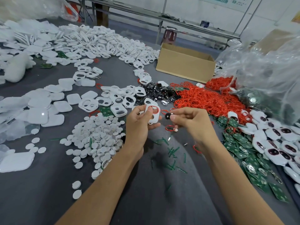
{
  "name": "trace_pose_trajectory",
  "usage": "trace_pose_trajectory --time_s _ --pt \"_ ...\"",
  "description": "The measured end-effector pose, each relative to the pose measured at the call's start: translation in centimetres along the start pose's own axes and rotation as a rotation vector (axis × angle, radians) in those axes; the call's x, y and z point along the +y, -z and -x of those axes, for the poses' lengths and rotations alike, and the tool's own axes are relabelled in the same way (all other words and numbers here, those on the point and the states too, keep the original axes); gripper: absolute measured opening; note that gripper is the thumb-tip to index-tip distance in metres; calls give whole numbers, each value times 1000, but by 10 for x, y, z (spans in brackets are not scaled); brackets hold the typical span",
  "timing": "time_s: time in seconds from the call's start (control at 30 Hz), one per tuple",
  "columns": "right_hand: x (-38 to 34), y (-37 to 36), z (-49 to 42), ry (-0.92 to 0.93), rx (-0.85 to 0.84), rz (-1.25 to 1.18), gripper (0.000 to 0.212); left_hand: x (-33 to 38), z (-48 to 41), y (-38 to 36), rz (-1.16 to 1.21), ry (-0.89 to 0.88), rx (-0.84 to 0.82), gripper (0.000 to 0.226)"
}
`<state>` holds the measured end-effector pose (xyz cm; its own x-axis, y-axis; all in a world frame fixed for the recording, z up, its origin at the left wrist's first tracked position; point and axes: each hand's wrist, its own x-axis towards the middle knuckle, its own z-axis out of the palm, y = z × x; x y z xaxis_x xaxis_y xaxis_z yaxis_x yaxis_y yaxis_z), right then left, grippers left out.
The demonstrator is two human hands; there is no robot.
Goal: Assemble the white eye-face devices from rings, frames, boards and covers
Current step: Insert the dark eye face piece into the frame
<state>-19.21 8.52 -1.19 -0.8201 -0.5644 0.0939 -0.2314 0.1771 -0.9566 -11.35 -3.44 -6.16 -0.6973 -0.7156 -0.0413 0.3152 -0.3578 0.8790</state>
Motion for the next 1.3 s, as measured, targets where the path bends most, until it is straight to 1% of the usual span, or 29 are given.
trace_pose_trajectory --time_s 0.1,0.27,0.4,0.53,0.67,0.77,0.9,1.03,1.2,1.3 --pt "6 -6 -6 -8 94 -58 10 -1 -1 -2 17 10 -15 12" --pt "11 -12 -10 -2 88 -43 14 -3 -2 -2 29 26 -43 18" --pt "10 -16 -9 -6 10 -114 18 -6 -2 -3 19 43 -100 22" --pt "10 -20 -6 -69 -113 -274 21 -8 -2 -3 -35 -21 -95 21" --pt "12 -19 -7 -128 -159 -502 17 -8 0 -3 -75 -32 -86 19" --pt "14 -20 -7 -155 -148 -570 20 -7 1 -4 -103 -50 -91 17" --pt "17 -21 -7 -172 -125 -599 14 -8 2 -1 -58 -15 -79 16" --pt "19 -20 -8 -198 -139 -570 13 -6 0 1 -3 45 -86 16" --pt "22 -16 -11 -219 -146 -454 13 -5 -2 2 108 107 -122 29" --pt "22 -14 -11 -196 -165 -431 14 -4 -1 2 85 107 -103 34"
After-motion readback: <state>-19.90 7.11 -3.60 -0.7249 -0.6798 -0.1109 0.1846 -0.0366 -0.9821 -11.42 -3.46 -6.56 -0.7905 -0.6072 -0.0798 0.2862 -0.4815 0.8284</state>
